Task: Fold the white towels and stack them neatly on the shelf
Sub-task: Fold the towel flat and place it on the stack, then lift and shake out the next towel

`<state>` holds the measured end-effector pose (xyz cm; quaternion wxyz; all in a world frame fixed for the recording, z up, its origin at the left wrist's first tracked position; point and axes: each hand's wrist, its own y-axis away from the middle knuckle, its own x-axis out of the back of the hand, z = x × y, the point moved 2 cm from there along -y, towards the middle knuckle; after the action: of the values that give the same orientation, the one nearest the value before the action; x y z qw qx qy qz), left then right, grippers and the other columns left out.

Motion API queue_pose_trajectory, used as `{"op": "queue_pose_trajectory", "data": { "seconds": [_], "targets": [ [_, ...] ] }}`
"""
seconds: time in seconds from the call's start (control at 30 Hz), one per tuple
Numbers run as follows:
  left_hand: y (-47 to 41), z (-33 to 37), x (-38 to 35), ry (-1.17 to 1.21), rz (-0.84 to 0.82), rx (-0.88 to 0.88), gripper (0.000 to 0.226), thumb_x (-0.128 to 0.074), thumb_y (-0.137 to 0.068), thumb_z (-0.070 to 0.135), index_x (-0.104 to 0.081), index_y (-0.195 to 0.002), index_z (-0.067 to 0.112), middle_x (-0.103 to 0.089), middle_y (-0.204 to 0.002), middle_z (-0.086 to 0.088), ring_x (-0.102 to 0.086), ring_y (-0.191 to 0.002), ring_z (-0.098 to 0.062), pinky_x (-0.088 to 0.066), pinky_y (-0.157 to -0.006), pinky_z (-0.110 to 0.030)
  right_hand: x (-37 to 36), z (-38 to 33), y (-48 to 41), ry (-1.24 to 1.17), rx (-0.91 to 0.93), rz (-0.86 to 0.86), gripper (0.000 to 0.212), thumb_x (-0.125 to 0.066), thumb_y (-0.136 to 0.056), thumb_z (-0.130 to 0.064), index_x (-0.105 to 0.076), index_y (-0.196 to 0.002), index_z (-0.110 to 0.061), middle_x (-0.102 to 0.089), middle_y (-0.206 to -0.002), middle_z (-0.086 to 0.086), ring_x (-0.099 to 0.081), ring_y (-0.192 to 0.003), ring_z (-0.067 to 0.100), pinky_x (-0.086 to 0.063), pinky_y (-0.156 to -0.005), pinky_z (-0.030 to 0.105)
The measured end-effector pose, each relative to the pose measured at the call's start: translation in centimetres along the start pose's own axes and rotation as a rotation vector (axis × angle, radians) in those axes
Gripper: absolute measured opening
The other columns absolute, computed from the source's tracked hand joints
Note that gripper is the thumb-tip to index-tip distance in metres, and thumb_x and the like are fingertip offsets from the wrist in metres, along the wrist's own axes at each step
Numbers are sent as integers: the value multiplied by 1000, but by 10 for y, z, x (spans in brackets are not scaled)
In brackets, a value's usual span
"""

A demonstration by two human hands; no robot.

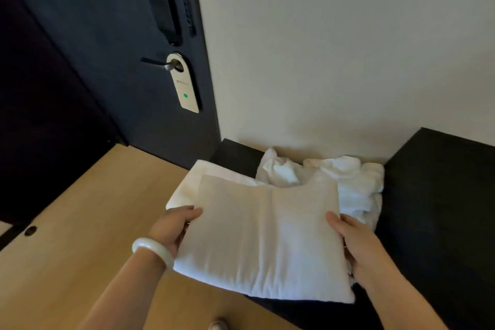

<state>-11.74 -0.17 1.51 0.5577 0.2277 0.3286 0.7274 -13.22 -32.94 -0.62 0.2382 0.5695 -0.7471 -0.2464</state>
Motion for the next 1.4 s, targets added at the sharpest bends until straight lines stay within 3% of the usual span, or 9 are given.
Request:
{"op": "queue_pose_trajectory", "data": {
  "seconds": [0.1,0.2,0.33,0.5,0.63,0.87,1.1,1.27,1.4],
  "targets": [
    [-54,17,32,-118,46,-5,3,-62,-92,6,-62,-92,8,-68,-75,-14,-63,-75,-31,-52,-76,-41,-48,21,-17,-46,-49,11,27,-59,-97,-25,-63,-119,-9,-70,-107,7,-65,-96,25,-50,-70,36],
    [-99,40,48,-275,41,-19,17,-62,-93,10,-65,-109,5,-71,-96,-16,-66,-98,-37,-50,-95,-50,-84,29,-34,-83,-41,12,28,-54,-100,-23,-61,-125,-12,-69,-113,5,-64,-100,24,-48,-69,31],
    [-155,76,57,-371,-10,-44,13,-57,-97,16,-67,-103,13,-73,-99,-14,-69,-96,-35,-52,-93,-49,-112,32,-74,-136,19,80,31,-53,-100,-28,-56,-129,-18,-66,-120,-2,-61,-106,17,-48,-80,32],
    [-229,59,65,-758,-66,-43,30,-52,-99,24,-64,-120,7,-69,-111,-9,-65,-98,-28,-48,-97,-39,-130,62,-117,-103,-155,116,29,-51,-102,-22,-52,-123,-4,-63,-107,9,-59,-90,24,-46,-66,34],
    [-258,38,74,-937,-62,-36,38,-46,-99,29,-59,-129,10,-65,-122,-10,-61,-111,-33,-46,-102,-45,-137,72,-129,-44,-140,151,28,-52,-101,-24,-52,-121,-5,-62,-104,11,-59,-87,25,-47,-63,35],
    [-251,52,68,-923,-60,-125,30,-52,-99,24,-58,-126,12,-64,-119,-6,-61,-109,-31,-46,-99,-44,-137,67,-120,-44,-72,172,7,-52,-100,-15,-57,-95,-12,-63,-98,8,-61,-86,23,-49,-66,34],
    [-250,32,62,-1085,68,-256,33,-54,-98,16,-52,-130,8,-59,-123,-15,-58,-104,-35,-49,-87,-43,-132,80,-128,7,-87,216,23,-57,-98,-19,-56,-118,-9,-64,-112,10,-61,-103,29,-51,-88,43],
    [-238,25,49,-1204,137,-324,51,-61,-94,15,-39,-139,7,-46,-132,-17,-53,-116,-40,-47,-97,-45,-127,88,-131,57,-63,214,40,-60,-96,-24,-52,-131,-8,-62,-121,10,-59,-111,30,-50,-95,47],
    [-227,20,35,-1338,155,-329,60,-61,-94,18,-30,-144,9,-38,-138,-16,-48,-122,-39,-46,-101,-46,-123,87,-129,93,-39,204,35,-62,-95,-19,-55,-128,-10,-63,-120,8,-60,-110,29,-48,-101,52]
  ]
}}
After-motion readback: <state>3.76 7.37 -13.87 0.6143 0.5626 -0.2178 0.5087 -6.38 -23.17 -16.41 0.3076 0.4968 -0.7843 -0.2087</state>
